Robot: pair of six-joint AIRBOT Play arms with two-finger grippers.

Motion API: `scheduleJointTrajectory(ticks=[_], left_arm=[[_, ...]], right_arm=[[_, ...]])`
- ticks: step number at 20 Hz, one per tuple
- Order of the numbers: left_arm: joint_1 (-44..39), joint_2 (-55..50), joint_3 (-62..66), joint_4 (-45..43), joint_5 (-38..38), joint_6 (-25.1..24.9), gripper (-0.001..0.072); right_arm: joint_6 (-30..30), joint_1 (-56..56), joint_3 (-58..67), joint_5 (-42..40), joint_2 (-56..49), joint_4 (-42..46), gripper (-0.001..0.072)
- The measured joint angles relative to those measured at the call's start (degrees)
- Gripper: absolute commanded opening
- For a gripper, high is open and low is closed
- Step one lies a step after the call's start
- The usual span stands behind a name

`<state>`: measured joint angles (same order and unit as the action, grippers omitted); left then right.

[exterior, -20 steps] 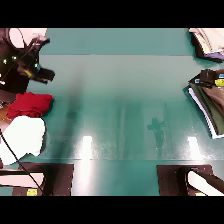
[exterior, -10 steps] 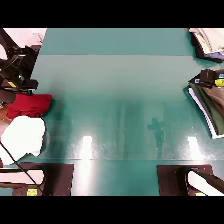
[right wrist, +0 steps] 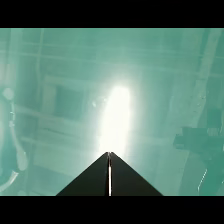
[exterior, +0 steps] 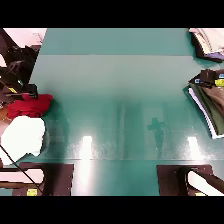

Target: Fold the shirts.

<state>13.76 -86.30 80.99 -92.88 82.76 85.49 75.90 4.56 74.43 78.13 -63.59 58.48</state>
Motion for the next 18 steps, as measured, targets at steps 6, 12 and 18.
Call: scheduleJointTrajectory(ticks=[6,12,18], left_arm=[[0.1,0.2,-1.8,2.1,-3.4,0.1,0.0024],[-5.7,4.5,13.6,17.7,-5.4,-3.1,0.0024],[-22.4,7.8,24.4,45.1,-5.1,-13.9,0.0025]], right_arm=[[0.0,0.0,0.0,-0.1,0.0,0.0,0.0015],[0.0,0.0,6.1,-1.4,0.0,-0.3,0.0015],[0.0,0.0,16.2,-4.9,0.0,-0.4,0.0015]])
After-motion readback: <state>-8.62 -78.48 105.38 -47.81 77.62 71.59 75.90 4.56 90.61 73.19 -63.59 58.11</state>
